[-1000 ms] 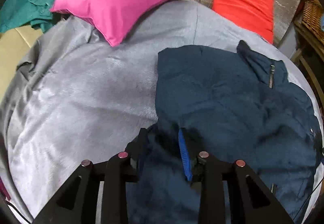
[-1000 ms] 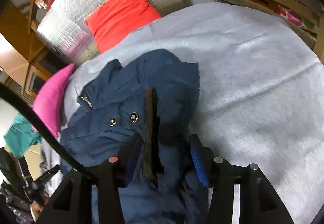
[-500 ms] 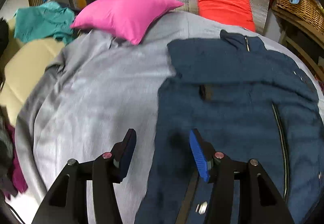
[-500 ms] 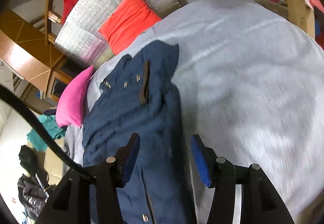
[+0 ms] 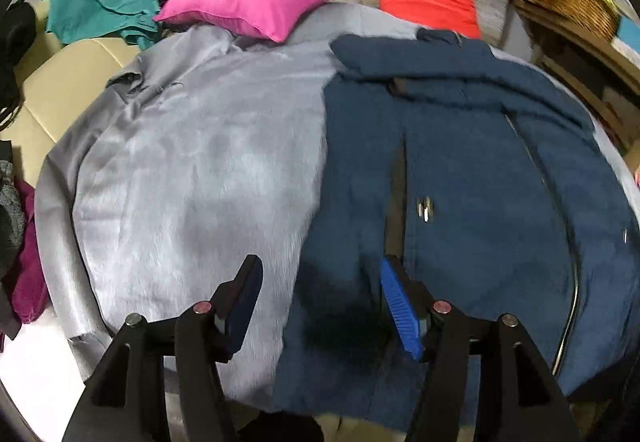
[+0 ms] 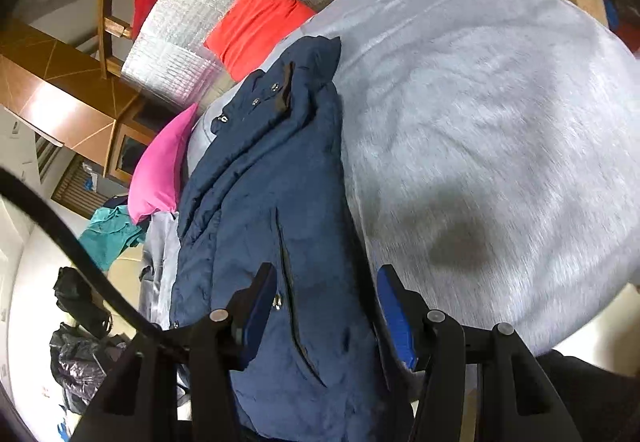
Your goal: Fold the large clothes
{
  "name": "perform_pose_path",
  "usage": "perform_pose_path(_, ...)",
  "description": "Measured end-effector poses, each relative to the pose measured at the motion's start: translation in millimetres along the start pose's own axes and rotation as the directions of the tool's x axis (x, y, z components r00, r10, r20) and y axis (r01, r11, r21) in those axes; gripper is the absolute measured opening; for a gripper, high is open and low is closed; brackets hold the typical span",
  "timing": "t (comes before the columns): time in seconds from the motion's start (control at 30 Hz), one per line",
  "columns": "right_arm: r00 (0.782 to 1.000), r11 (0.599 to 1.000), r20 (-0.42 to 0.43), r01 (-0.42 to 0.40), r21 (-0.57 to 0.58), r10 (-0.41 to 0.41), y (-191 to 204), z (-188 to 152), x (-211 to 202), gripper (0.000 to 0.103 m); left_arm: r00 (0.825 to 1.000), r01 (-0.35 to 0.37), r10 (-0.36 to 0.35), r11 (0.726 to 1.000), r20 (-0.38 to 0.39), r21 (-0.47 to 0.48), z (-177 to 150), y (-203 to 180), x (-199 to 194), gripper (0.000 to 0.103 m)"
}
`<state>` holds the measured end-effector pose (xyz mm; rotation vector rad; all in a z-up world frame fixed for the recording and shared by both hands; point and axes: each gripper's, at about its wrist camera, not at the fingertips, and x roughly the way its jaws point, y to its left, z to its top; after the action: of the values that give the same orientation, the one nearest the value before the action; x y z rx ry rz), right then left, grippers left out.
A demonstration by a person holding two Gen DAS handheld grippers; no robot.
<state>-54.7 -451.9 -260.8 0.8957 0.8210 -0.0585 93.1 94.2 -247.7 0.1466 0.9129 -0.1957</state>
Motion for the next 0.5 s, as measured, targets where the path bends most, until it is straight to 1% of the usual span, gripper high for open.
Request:
perform_pose_path(0.07, 1.0, 1.0, 0.0, 0.001, 0.007, -0.001, -2.2, -6.1, -1.2, 0.055, 1.0, -0.003, 0.004, 0.999, -0.021, 0.032, -11.3, 0.5, 4.5, 0.063)
perform_pose_path(0.13, 1.0, 1.0, -0.005, 0.012, 0.008, -0.012, -3.9, -11.9, -1.2, 0.055, 1.0, -0.004, 0.005, 0.999, -0.018, 0.046, -17.1, 2.7, 5.0, 0.063)
perform_pose_path(0.27, 0.998, 0.998, -0.018, 0.064, -0.002, -0.064, -8.6, -20.8, 1.9, 0.055, 0.999, 0.033, -0.033, 0.999, 0.0, 0.0, -22.2, 7.9, -1.2, 0.063)
perform_pose_path(0.33, 0.996, 0.997, -0.034, 0.081, -0.014, -0.082, -9.8, -28.9, 5.2, 0.055, 0.999, 0.042, -0.042, 0.999, 0.007, 0.001, -24.6, 7.1, -1.9, 0.063)
perform_pose_path(0.43, 0.995, 0.995, -0.04, 0.091, -0.049, -0.093, -6.7, -39.3, 7.3, 0.057, 0.999, 0.044, -0.044, 0.999, 0.001, 0.017, -27.3, 4.1, 1.0, 0.063)
perform_pose_path(0.5, 0.995, 0.995, -0.053, 0.079, -0.059, -0.082, -4.9, -45.8, 7.7, 0.057, 0.999, 0.049, -0.049, 0.999, 0.004, 0.011, -28.1, 4.9, 1.6, 0.063)
